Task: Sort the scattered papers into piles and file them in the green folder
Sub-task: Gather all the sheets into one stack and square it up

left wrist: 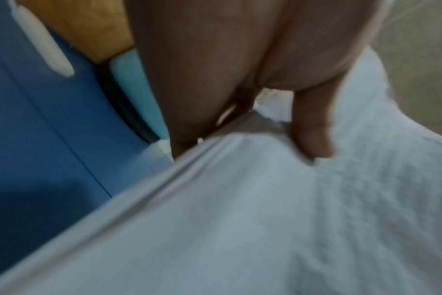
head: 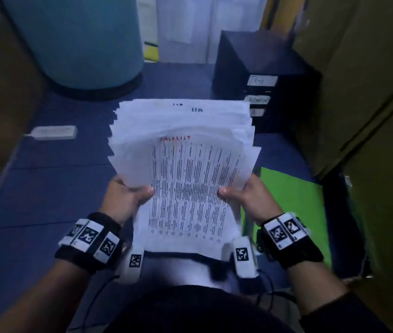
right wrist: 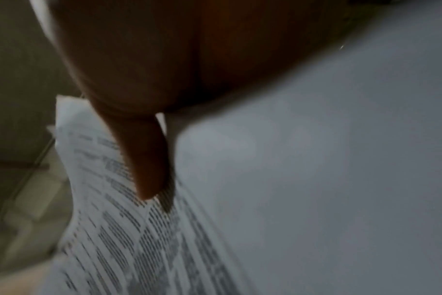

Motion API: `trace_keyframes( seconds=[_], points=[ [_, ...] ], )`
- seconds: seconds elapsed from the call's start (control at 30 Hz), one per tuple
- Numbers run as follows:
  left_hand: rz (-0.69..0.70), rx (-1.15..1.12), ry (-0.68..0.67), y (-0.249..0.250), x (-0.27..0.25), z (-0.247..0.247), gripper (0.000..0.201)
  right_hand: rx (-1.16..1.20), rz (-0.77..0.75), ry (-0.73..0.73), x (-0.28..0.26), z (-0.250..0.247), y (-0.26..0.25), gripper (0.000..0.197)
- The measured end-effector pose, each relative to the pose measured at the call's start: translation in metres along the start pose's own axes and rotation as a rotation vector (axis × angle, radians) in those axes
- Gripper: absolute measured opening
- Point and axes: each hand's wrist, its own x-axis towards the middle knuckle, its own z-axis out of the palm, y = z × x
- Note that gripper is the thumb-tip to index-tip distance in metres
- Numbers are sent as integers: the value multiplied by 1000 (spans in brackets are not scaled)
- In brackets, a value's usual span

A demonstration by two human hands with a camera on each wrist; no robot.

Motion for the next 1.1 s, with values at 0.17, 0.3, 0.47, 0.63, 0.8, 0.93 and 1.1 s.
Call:
trace_keyframes(
  seconds=[0.17, 0.3, 0.47, 0.63, 0.8, 0.93, 1.1],
  points=[
    [170, 134, 191, 0, -5, -61, 45, -10, -14, 54, 25, 81, 1, 36],
    [212, 134, 220, 5, -2, -107, 40, 14, -119, 30, 31, 118, -9, 43],
    [122, 164, 85, -29, -15, -146, 93, 85, -52, -32, 13, 143, 24, 73],
    [98, 162, -27, -33, -20, -154, 103, 141, -11, -34, 6, 149, 39, 82],
    [80, 146, -57, -34, -16, -151, 99, 227, -11, -2, 5, 146, 41, 91],
    [32, 123, -68, -34, -17, -141, 83, 130, -53, 22, 10, 160, 42, 88],
    [19, 62, 132, -32, -16, -123, 39, 111, -41, 30, 14, 154, 48, 70]
  ],
)
